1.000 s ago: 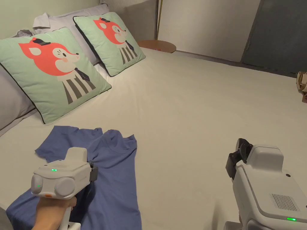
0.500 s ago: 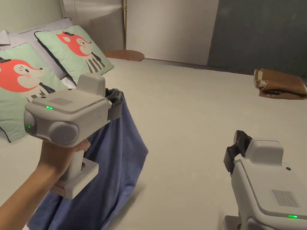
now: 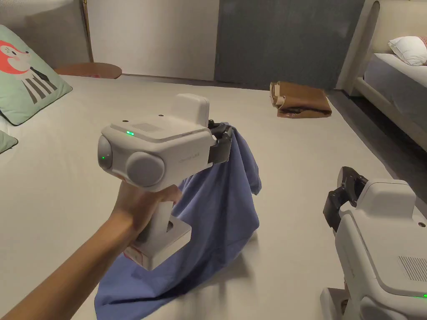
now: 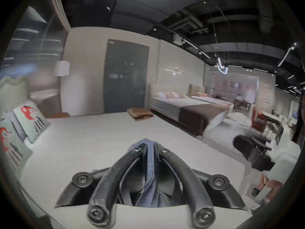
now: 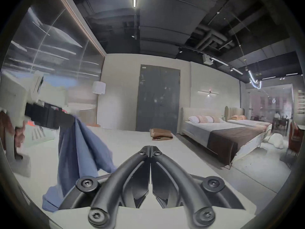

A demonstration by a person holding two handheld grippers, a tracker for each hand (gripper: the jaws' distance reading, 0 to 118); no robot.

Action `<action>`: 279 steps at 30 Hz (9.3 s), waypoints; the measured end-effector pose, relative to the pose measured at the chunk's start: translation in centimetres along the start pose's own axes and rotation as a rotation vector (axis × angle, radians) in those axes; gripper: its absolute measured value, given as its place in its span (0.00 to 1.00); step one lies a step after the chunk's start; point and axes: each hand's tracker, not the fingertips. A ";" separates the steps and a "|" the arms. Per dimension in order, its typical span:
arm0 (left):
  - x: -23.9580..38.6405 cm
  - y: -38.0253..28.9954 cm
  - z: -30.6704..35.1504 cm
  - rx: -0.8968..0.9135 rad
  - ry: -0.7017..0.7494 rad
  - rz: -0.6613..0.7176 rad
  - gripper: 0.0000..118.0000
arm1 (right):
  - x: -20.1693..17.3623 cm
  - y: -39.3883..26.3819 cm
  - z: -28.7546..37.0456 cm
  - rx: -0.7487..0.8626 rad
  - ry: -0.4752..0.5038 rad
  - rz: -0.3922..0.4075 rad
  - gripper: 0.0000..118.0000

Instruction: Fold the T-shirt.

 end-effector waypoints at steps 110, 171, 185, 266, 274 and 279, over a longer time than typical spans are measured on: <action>-8.7 -20.2 6.6 -0.368 0.359 0.325 0.04 | 0.5 -14.9 -12.9 -0.695 0.052 -0.169 0.95; -30.6 16.2 -6.7 0.127 0.825 0.013 0.04 | -0.9 14.5 -33.0 0.039 -0.110 0.302 0.05; -30.5 -5.0 -4.0 -0.220 0.843 0.177 0.04 | -2.3 -2.6 -29.9 -0.320 0.016 0.240 0.05; -24.3 -9.6 -3.6 -0.273 0.473 0.292 0.00 | -3.9 -3.6 -10.6 -0.176 0.059 0.005 0.00; -33.9 -11.8 -12.8 -0.543 0.561 0.352 0.90 | -3.5 -6.6 -15.8 -0.253 0.034 0.038 0.00; -35.1 -14.0 -16.7 -0.682 0.603 0.203 0.90 | -3.7 -7.2 -16.7 -0.294 0.027 0.060 0.00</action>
